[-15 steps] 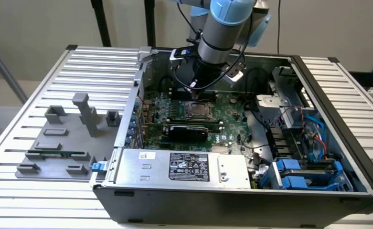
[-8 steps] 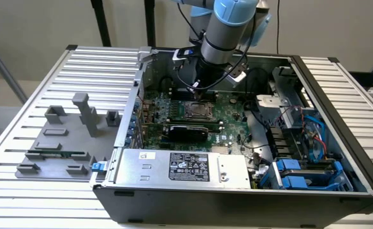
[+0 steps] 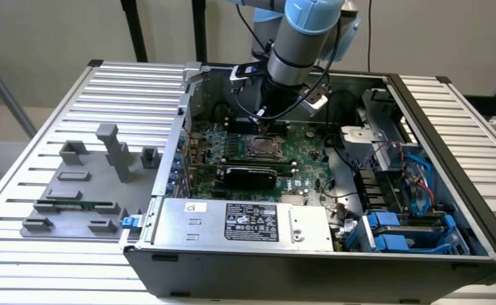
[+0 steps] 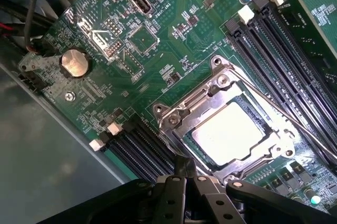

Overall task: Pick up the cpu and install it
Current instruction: 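Install the first cpu locking lever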

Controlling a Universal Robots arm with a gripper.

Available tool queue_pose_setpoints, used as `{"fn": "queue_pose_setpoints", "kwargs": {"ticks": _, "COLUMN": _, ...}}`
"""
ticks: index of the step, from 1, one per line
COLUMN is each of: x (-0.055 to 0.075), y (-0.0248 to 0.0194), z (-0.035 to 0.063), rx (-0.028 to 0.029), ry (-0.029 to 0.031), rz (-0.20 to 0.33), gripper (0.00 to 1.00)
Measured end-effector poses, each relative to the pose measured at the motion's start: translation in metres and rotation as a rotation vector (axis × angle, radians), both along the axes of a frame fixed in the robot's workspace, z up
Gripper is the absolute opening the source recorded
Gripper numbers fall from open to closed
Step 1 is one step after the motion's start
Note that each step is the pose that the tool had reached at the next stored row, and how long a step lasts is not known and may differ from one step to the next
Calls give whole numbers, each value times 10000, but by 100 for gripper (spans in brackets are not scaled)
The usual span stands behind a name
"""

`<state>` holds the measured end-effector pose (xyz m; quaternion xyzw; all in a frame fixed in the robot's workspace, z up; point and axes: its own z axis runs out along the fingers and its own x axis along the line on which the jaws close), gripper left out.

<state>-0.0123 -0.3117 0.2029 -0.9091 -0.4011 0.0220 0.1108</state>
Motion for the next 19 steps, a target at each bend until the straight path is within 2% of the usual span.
{"fn": "queue_pose_setpoints", "kwargs": {"ticks": 11, "x": -51, "y": 42, "z": -1, "rx": 4, "ry": 0, "rz": -1, "gripper": 11}}
{"fn": "queue_pose_setpoints", "kwargs": {"ticks": 19, "x": -52, "y": 18, "z": 0, "rx": 4, "ry": 3, "rz": -2, "gripper": 11}}
